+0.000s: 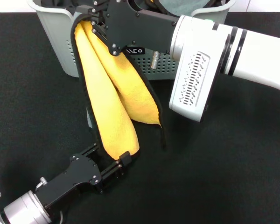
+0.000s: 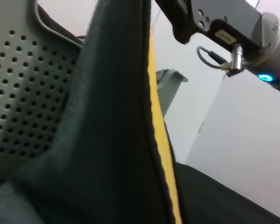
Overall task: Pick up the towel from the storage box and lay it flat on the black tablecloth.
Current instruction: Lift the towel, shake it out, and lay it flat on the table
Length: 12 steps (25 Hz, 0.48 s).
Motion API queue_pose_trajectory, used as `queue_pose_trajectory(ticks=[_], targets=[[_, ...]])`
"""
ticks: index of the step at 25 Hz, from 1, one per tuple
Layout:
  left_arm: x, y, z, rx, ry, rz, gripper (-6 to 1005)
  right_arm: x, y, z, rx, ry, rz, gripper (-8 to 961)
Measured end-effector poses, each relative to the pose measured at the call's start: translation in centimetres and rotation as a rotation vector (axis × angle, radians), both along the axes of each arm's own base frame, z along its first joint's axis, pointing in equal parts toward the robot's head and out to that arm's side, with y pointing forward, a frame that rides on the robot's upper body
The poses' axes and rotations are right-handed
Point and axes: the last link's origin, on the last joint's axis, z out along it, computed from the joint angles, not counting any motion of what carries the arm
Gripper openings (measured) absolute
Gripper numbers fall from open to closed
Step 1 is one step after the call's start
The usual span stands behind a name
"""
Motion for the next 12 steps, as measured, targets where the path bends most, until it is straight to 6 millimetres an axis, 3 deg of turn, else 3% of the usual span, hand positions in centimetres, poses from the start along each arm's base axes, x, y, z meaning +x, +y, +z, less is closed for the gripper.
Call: queue_pose_trajectory(ticks=[12], targets=[[-0.74,0.11,0.02,0.016,0.022,0.049,626,0.37,-0.46,0.42,0.04,0.01,0.021,12]])
